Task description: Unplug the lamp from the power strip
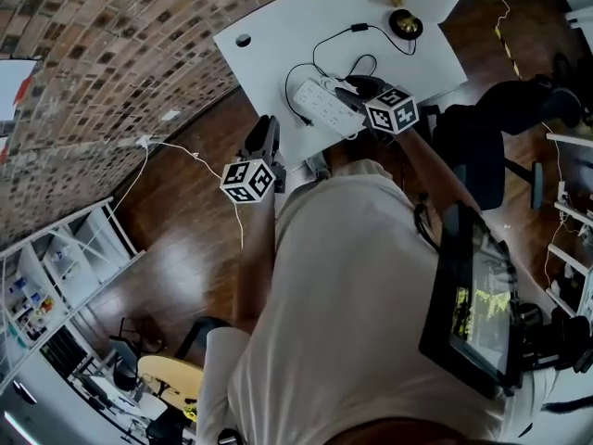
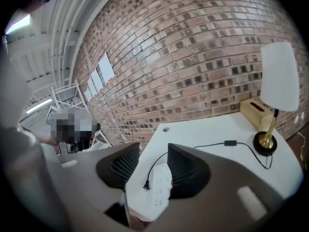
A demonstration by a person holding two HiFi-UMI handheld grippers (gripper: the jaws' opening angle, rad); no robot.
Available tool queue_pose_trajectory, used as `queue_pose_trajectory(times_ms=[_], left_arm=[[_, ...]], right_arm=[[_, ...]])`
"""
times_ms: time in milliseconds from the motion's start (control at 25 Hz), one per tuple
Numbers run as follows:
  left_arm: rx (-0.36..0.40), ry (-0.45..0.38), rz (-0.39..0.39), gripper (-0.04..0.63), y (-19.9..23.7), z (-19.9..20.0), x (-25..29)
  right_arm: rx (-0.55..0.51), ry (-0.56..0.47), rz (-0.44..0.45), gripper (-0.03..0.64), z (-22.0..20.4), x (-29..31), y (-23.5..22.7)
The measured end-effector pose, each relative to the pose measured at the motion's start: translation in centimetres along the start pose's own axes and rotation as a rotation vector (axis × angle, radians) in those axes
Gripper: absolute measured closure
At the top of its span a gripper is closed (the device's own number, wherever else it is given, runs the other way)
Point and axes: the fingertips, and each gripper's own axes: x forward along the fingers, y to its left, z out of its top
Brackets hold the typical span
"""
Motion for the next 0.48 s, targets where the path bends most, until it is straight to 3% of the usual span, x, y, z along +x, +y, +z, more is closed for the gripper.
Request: queue_pose_trajectory(times_ms=[240, 480], left_arm=[[0.001, -0.021, 0.052, 0.526, -4.0, 0.0, -1.4], [0.028, -0.009, 0.060, 0.512, -9.3, -2.4, -2.7]], right_arm=[[-0.048, -0.056, 0.074, 0.445, 1.7, -3.0, 2.0], [-0.050, -0.094, 0.087, 0.446, -0.3, -9.2, 2.1]])
